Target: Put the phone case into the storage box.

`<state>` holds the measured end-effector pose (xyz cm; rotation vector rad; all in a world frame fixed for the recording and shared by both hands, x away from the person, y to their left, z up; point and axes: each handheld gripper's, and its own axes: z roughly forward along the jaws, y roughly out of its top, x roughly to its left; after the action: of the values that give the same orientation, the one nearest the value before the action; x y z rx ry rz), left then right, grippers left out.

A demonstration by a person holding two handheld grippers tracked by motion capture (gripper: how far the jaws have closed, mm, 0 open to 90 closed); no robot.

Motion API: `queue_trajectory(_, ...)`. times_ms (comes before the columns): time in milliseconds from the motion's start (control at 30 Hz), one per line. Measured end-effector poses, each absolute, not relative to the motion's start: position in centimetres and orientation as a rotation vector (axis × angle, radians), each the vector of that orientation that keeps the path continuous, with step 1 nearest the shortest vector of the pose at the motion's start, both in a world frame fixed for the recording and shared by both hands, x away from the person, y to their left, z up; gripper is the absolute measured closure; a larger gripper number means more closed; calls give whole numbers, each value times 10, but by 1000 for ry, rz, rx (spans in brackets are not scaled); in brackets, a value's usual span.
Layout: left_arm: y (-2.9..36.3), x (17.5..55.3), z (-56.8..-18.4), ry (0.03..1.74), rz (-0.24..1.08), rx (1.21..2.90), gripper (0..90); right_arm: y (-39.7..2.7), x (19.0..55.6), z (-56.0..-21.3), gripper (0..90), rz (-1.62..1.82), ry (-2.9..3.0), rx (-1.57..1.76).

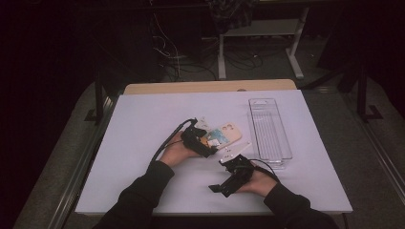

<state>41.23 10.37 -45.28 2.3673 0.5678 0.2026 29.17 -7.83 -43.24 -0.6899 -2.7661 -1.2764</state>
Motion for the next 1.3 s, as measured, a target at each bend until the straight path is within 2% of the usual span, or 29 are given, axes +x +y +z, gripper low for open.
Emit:
queue_trajectory(733,105,410,-446,589,203,2335,116,-79,292,-432,3,-1278,-2761,-692)
queue_trajectory(1300,122,410,-417,594,248,2332,120,-79,292,-431,3,-1282,-2760,-691)
